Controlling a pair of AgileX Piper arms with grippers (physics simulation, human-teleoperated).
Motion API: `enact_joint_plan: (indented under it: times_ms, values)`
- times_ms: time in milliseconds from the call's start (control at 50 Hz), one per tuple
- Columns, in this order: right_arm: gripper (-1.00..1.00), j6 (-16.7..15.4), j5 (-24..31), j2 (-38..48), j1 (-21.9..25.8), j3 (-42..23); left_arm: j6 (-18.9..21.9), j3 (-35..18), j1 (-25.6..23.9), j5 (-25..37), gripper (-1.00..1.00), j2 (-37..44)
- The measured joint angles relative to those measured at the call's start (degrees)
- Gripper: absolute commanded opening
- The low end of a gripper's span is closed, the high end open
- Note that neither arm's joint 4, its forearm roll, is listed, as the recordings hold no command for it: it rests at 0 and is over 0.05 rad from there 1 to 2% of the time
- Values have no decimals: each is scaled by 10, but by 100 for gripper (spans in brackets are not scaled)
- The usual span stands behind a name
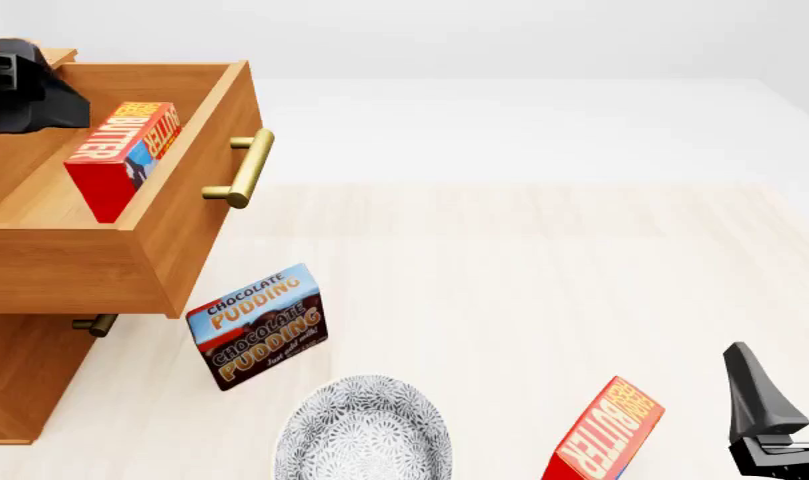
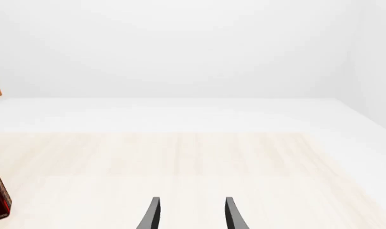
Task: Put the butter at the front in the top drawer of the cabinet and close it.
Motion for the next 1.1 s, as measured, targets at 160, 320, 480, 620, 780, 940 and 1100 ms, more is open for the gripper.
enact_joint_plan:
  times_ms: [160, 320, 480, 620, 780, 940, 1100]
  values:
    - [100, 0, 0, 0, 0, 0, 21, -32, -24, 14, 100, 4]
    - [100, 0, 0, 0, 0, 0, 40, -58, -58, 14, 100, 18]
    - [100, 0, 0, 0, 0, 0, 44, -80, -102, -7, 100, 45]
    - [100, 0, 0, 0, 0, 0, 40, -98, -138, -32, 100, 76]
    - [100, 0, 0, 0, 0, 0, 30, -129, -181, -64, 100, 132]
    - [100, 0, 0, 0, 0, 0, 21, -171, -217, -84, 100, 193]
    - [100, 0, 0, 0, 0, 0, 11, -206, -247, -100, 100, 245]
